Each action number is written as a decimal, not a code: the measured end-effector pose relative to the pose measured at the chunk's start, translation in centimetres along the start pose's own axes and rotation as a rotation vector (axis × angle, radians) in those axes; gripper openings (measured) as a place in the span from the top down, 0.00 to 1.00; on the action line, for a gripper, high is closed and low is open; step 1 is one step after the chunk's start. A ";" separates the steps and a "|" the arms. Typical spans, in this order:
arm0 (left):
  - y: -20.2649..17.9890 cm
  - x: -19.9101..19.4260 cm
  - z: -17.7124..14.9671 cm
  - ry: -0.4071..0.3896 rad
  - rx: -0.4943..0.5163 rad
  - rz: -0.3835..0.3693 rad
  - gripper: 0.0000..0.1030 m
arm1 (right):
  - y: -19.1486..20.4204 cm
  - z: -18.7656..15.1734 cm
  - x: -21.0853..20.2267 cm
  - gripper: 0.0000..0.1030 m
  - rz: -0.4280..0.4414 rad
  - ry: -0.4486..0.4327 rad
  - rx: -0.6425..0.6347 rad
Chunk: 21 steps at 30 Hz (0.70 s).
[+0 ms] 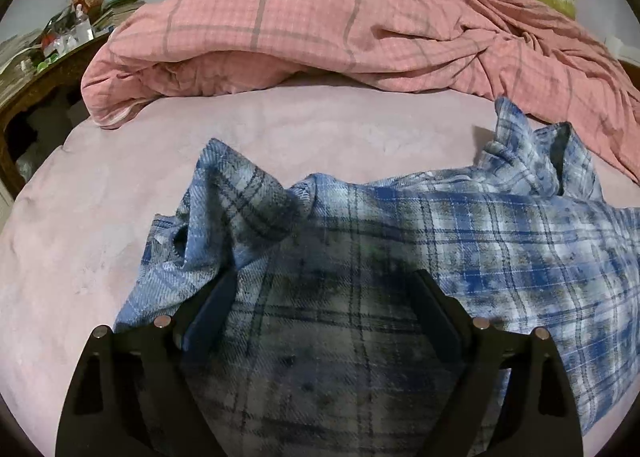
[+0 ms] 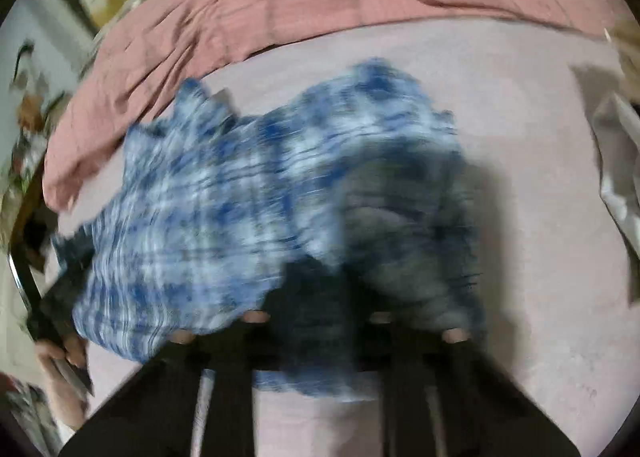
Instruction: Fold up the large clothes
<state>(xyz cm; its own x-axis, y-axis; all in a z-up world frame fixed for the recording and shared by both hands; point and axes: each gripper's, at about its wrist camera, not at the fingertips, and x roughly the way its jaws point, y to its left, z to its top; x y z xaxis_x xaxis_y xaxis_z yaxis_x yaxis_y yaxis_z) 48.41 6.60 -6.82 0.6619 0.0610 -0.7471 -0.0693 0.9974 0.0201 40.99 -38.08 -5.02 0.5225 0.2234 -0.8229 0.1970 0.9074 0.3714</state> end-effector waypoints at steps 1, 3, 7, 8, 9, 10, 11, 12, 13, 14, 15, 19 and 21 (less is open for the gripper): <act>0.1 -0.1 0.1 0.000 0.003 0.002 0.14 | -0.4 0.1 -0.2 1.00 0.021 -0.003 0.016; 0.2 -0.9 0.6 -0.006 0.018 0.013 0.15 | -0.6 0.3 -0.9 1.00 0.018 -0.027 0.024; 2.2 -3.9 2.0 -0.067 -0.008 -0.014 0.26 | 1.6 0.2 -3.2 1.00 -0.078 -0.148 -0.058; 2.8 -4.2 2.3 -0.059 -0.015 -0.016 0.41 | 1.9 0.3 -3.7 1.00 -0.086 -0.177 -0.079; 3.4 -4.2 2.5 -0.046 -0.024 -0.021 0.59 | 2.2 0.4 -3.9 1.00 -0.068 -0.197 -0.097; 4.3 -3.8 2.7 -0.019 -0.042 -0.033 0.68 | 2.3 0.4 -4.2 1.00 -0.041 -0.208 -0.117; 5.1 -3.0 2.7 0.016 -0.066 -0.054 0.80 | 2.6 0.5 -3.9 1.00 -0.019 -0.206 -0.152; 5.8 -2.3 2.6 0.042 -0.087 -0.071 0.86 | 3.3 0.3 -3.1 1.00 -0.021 -0.195 -0.209; 6.3 -1.2 2.5 0.071 -0.102 -0.086 0.88 | 3.8 0.0 -2.2 1.00 -0.057 -0.194 -0.256; 6.6 -0.2 2.3 0.094 -0.098 -0.088 0.91 | 3.7 -0.1 -1.3 1.00 -0.125 -0.196 -0.282; 6.7 0.5 2.0 0.092 -0.086 -0.072 0.96 | 3.3 -0.1 -0.1 1.00 -0.176 -0.182 -0.277; 6.3 0.8 1.6 -0.027 -0.041 0.009 0.97 | 1.0 0.4 0.9 1.00 -0.137 -0.169 -0.174; 6.5 0.6 1.5 -0.041 -0.041 0.006 0.97 | 1.3 0.5 0.6 1.00 -0.208 -0.205 -0.195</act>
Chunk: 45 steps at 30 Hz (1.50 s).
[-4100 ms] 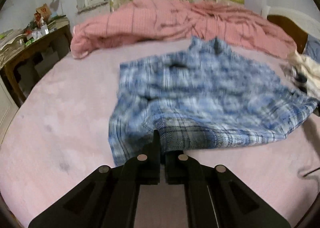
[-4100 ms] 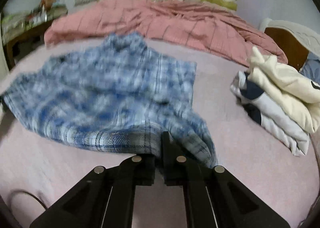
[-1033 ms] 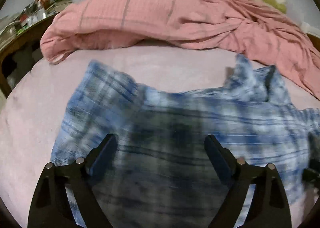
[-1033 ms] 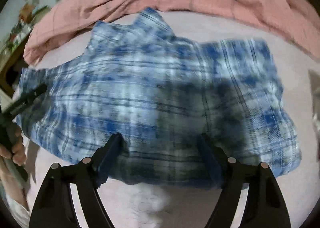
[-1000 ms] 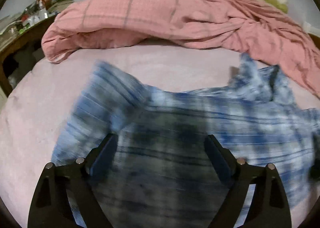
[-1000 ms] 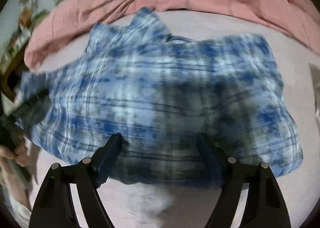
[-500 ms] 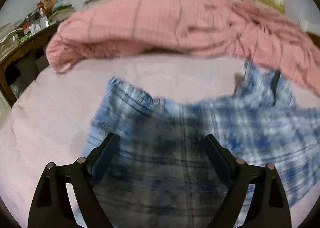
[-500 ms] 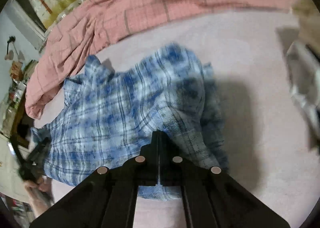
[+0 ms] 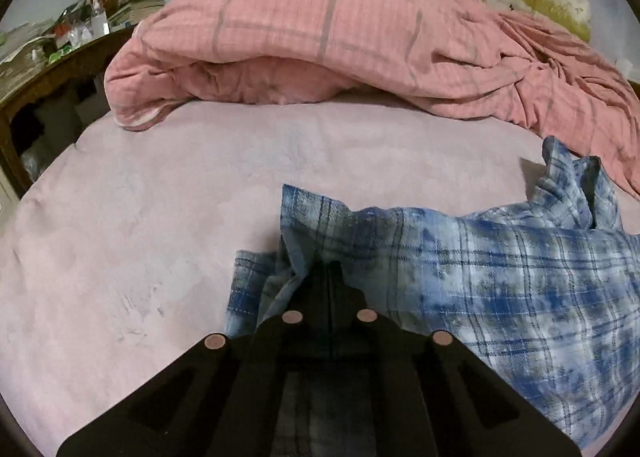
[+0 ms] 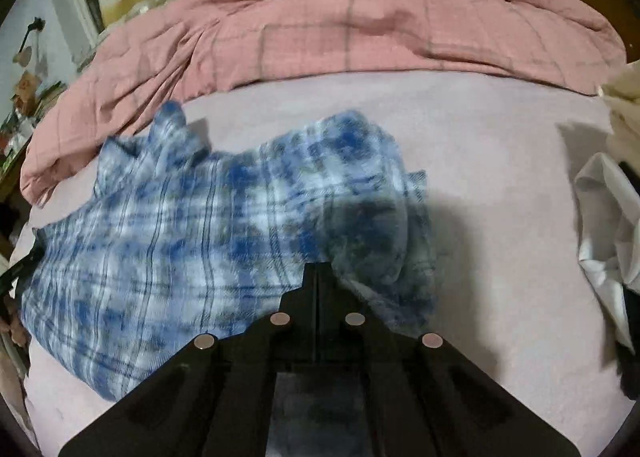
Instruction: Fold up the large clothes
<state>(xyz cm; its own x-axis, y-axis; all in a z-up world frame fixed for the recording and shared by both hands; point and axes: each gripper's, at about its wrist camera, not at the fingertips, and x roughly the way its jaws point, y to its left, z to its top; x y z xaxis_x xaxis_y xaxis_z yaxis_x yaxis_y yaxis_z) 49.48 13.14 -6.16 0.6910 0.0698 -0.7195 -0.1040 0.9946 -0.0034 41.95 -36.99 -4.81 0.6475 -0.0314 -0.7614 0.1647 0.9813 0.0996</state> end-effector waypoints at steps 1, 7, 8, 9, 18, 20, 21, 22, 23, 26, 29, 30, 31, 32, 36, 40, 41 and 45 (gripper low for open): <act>0.3 -0.2 0.1 -0.001 -0.011 -0.005 0.97 | 0.0 -0.1 0.0 1.00 -0.029 -0.009 -0.008; 2.9 -5.5 2.5 -0.049 -0.054 -0.046 0.85 | 0.4 0.8 -2.5 1.00 -0.018 -0.054 0.010; 3.1 -6.5 2.8 -0.044 -0.063 -0.076 0.84 | 0.5 1.0 -3.2 1.00 0.016 -0.070 0.020; 3.1 -8.0 2.8 -0.049 -0.062 -0.096 0.83 | 0.8 1.2 -4.0 1.00 0.045 -0.085 0.026; 3.2 -15.0 -2.5 -0.144 -0.080 -0.090 0.11 | 2.9 1.6 -5.3 0.58 0.040 -0.025 -0.023; 4.3 -13.5 -4.8 -0.093 -0.146 -0.095 0.11 | 1.9 1.6 -6.1 0.43 0.047 -0.047 0.010; 4.7 -12.7 -5.7 -0.064 -0.163 -0.115 0.12 | 1.5 1.6 -6.5 0.43 0.040 -0.049 0.015; 5.1 -12.0 -6.6 -0.041 -0.176 -0.120 0.16 | 1.2 1.4 -6.7 0.43 0.029 -0.048 0.013; 5.4 -11.2 -7.1 -0.018 -0.179 -0.115 0.26 | 1.0 1.3 -7.1 0.43 0.009 -0.048 0.010; 6.4 -8.3 -7.4 0.100 -0.186 -0.137 0.66 | -0.4 0.4 -8.4 0.43 -0.016 -0.049 0.039; 7.5 -7.5 -7.8 0.140 -0.255 -0.246 0.67 | -2.1 -2.5 -9.1 0.43 0.086 -0.024 0.147; 7.5 -7.6 -7.8 0.137 -0.253 -0.253 0.65 | -2.5 -3.9 -8.6 0.43 0.139 0.007 0.164; 7.4 -7.6 -7.8 0.133 -0.247 -0.257 0.63 | -2.5 -4.6 -8.0 0.43 0.150 0.034 0.151; 7.3 -7.6 -7.9 0.135 -0.244 -0.265 0.58 | -2.4 -4.8 -7.5 0.43 0.133 0.053 0.135; 7.1 -6.6 -8.4 0.125 -0.248 -0.277 0.66 | -2.9 -4.9 -6.2 0.43 0.052 0.025 0.188; 6.7 -8.0 -7.8 0.056 -0.188 -0.287 0.96 | -4.3 -5.6 -3.8 0.54 0.090 0.057 0.244; 6.4 -8.7 -7.6 0.025 -0.170 -0.270 0.96 | -4.3 -5.7 -3.4 0.70 0.109 0.067 0.244; 5.9 -12.1 -6.8 -0.123 -0.157 -0.237 0.96 | -4.2 -5.2 -5.5 0.90 0.151 -0.051 0.279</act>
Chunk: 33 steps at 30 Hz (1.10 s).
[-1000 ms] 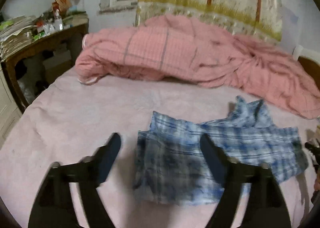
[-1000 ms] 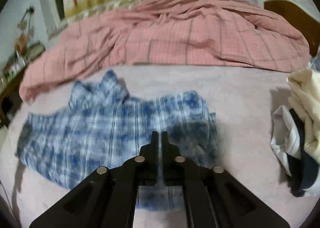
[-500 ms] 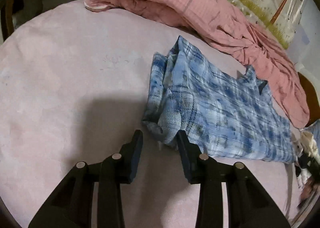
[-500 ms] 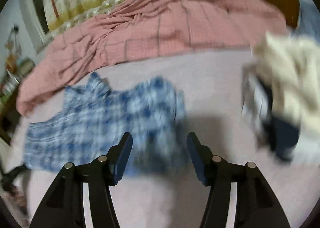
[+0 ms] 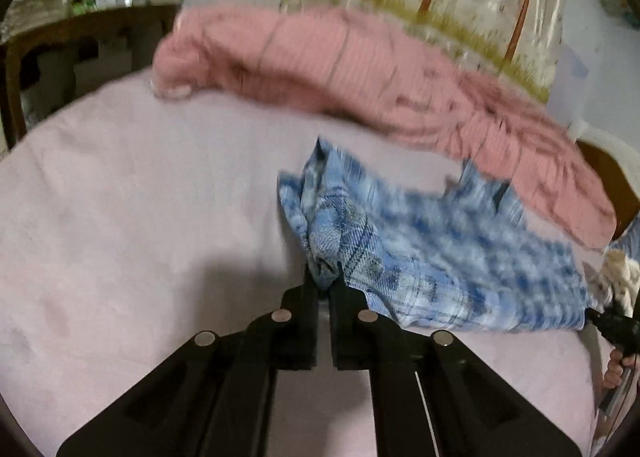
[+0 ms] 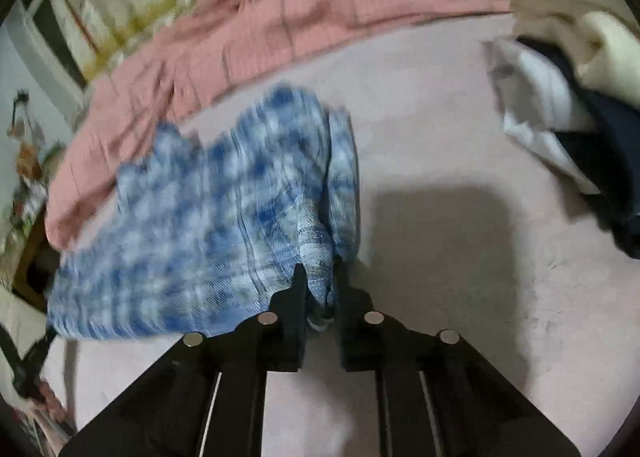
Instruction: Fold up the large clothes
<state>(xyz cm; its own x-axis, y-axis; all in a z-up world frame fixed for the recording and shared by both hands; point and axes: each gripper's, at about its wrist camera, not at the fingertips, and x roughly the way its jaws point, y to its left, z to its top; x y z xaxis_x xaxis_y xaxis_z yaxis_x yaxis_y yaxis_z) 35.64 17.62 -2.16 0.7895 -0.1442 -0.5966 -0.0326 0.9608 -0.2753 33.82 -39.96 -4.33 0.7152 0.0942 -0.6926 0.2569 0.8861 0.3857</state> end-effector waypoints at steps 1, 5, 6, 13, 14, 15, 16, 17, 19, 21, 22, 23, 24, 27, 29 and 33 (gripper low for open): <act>-0.2 -0.1 0.1 -0.017 0.015 0.003 0.96 | 0.4 0.1 -0.7 0.90 -0.005 -0.032 -0.015; 1.4 4.2 -0.9 0.165 -0.032 0.059 0.95 | 0.9 -0.1 0.7 0.90 -0.070 0.043 -0.025; 2.1 5.3 -1.3 0.213 -0.058 0.050 0.95 | 0.5 -0.3 1.4 0.90 -0.072 0.067 -0.009; 0.7 3.3 -0.7 0.122 0.023 0.095 0.88 | 0.1 -0.1 1.1 0.87 -0.071 0.049 -0.011; 0.0 2.0 -0.6 0.064 0.046 0.072 0.88 | 0.2 0.1 0.7 0.87 -0.065 0.036 -0.008; -0.9 0.3 -0.2 -0.002 0.073 0.056 0.88 | 0.5 0.2 0.1 0.86 -0.061 0.018 -0.007; -2.1 -1.7 0.2 -0.079 0.107 0.042 0.88 | 0.6 0.3 -0.5 0.82 -0.071 0.000 -0.012; -3.1 -3.6 0.3 -0.140 0.138 0.017 0.83 | 0.8 0.6 -1.0 0.79 -0.090 -0.017 -0.021; -5.8 -6.9 0.5 -0.222 0.180 -0.009 0.73 | 1.5 0.9 -2.4 0.75 -0.156 -0.089 -0.053; -8.4 -8.5 0.6 -0.258 0.199 -0.071 0.70 | 1.9 1.3 -3.5 0.66 -0.149 -0.132 -0.068; -9.9 -8.6 0.7 -0.241 0.214 -0.101 0.70 | 1.9 1.4 -4.0 0.62 -0.126 -0.143 -0.066; -11.1 -8.2 0.8 -0.214 0.220 -0.109 0.70 | 2.0 1.6 -4.5 0.61 -0.092 -0.151 -0.060; -12.5 -7.5 1.0 -0.179 0.220 -0.117 0.70 | 2.0 1.8 -4.8 0.61 -0.065 -0.154 -0.056; -15.9 -3.9 1.5 -0.102 0.207 -0.111 0.60 | 3.5 1.7 -5.1 0.61 0.018 -0.135 -0.083; -17.1 -1.6 1.2 -0.052 0.190 -0.101 0.60 | 4.7 1.3 -4.7 0.61 0.062 -0.107 -0.108; -18.6 2.3 -1.6 0.041 0.161 -0.162 0.60 | 7.0 0.3 -3.4 0.59 0.136 -0.042 -0.122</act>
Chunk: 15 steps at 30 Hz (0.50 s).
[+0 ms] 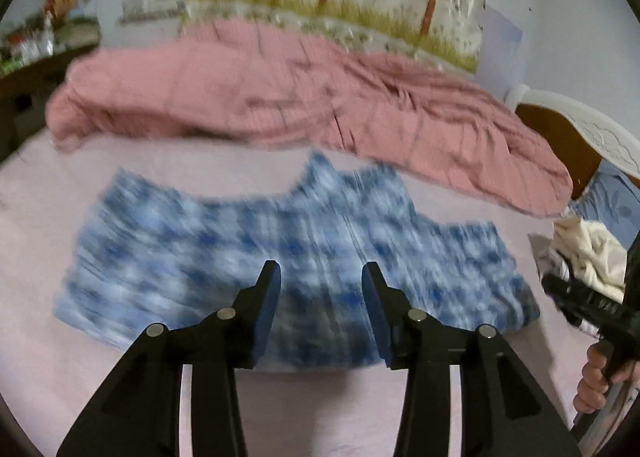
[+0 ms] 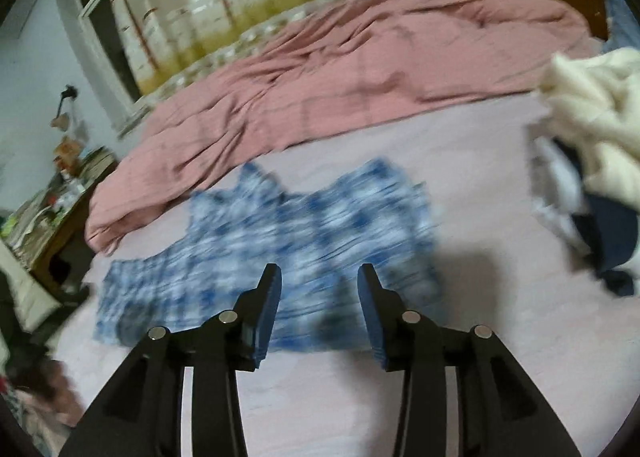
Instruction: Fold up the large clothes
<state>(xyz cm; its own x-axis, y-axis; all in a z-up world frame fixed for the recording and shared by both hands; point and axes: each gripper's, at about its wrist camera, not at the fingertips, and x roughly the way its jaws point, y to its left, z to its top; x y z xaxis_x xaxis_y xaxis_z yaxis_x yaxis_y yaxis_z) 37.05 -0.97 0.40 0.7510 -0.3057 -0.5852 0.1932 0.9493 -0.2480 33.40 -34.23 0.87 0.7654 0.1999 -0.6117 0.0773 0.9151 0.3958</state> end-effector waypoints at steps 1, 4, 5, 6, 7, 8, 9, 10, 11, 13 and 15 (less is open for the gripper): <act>-0.2 1.3 -1.0 0.022 0.007 -0.015 0.60 | 0.5 -0.4 0.3 0.59 0.003 0.009 -0.013; -0.6 4.8 -3.0 0.107 0.053 0.080 0.70 | 2.5 -1.2 0.9 0.59 -0.004 0.028 -0.092; -0.3 5.5 -3.2 0.125 0.035 0.112 0.77 | 3.3 -1.4 1.1 0.59 -0.005 0.038 -0.124; -0.1 5.8 -3.2 0.131 0.019 0.106 0.76 | 3.8 -1.7 1.2 0.59 -0.002 0.047 -0.150; 0.1 5.6 -3.0 0.122 0.008 0.085 0.76 | 4.5 -2.0 1.4 0.59 0.005 0.054 -0.181; 0.3 5.4 -2.9 0.115 -0.001 0.084 0.76 | 5.1 -2.3 1.6 0.60 0.012 0.060 -0.198; 0.5 5.5 -3.0 0.120 -0.008 0.096 0.76 | 5.6 -2.5 2.0 0.60 0.019 0.074 -0.206; 0.7 5.7 -3.2 0.132 -0.013 0.096 0.76 | 5.9 -2.8 2.3 0.60 0.022 0.087 -0.209; 0.7 5.9 -3.3 0.139 -0.014 0.095 0.76 | 6.5 -3.2 3.1 0.61 0.023 0.109 -0.220; 0.6 6.0 -3.4 0.139 -0.005 0.101 0.76 | 7.4 -4.1 4.3 0.62 -0.006 0.146 -0.259; 0.5 6.2 -3.5 0.138 0.006 0.107 0.76 | 7.9 -5.1 5.5 0.62 -0.042 0.180 -0.276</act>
<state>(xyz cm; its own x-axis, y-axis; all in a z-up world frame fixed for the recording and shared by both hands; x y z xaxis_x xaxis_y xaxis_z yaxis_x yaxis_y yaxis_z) 39.55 -2.64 -6.07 0.6735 -0.2093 -0.7089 0.1210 0.9774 -0.1736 34.93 -24.15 -2.87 0.6384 0.1965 -0.7442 -0.0889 0.9792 0.1823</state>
